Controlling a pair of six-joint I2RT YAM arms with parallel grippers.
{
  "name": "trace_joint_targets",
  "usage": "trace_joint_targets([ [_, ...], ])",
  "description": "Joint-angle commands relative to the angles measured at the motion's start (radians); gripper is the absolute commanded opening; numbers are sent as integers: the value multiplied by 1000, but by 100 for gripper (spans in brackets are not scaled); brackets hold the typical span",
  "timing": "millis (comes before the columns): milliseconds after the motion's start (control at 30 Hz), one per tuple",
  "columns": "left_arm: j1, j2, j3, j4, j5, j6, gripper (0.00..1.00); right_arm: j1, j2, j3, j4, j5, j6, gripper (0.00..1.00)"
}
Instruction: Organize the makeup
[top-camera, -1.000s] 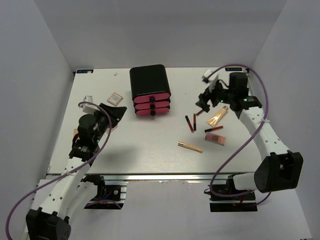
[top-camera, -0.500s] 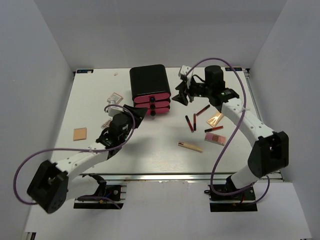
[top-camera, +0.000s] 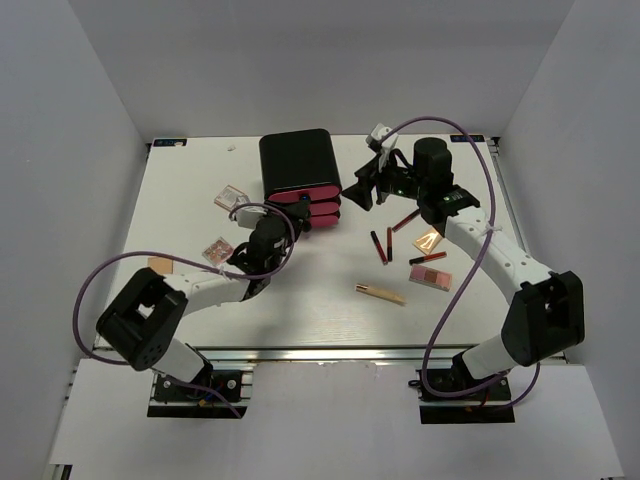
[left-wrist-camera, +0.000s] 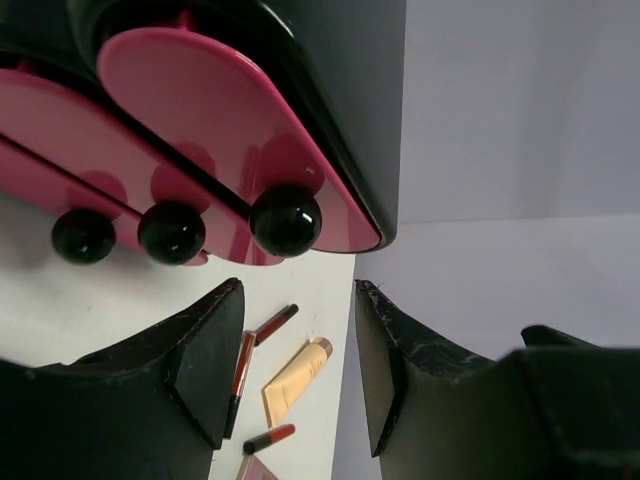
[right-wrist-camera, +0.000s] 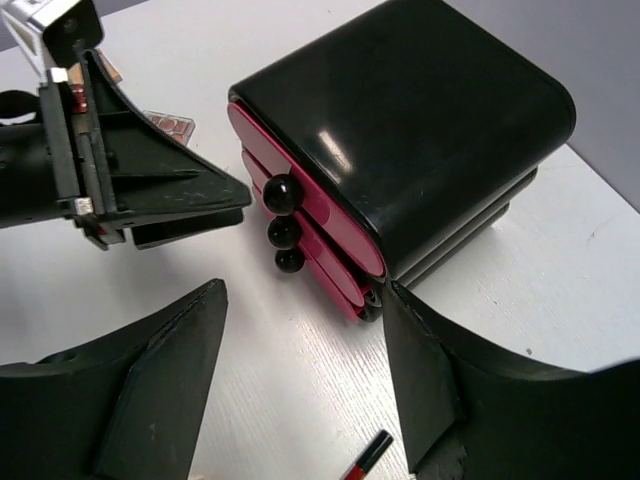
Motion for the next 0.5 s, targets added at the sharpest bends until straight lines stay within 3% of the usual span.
trace_joint_targets([
  [0,-4,46,48,81,-22,28,58,4,-52,-26,61,26,12,69],
  [467,31,143,111,123,-26,35,55,1,-69,-69,41,50,-51,71],
])
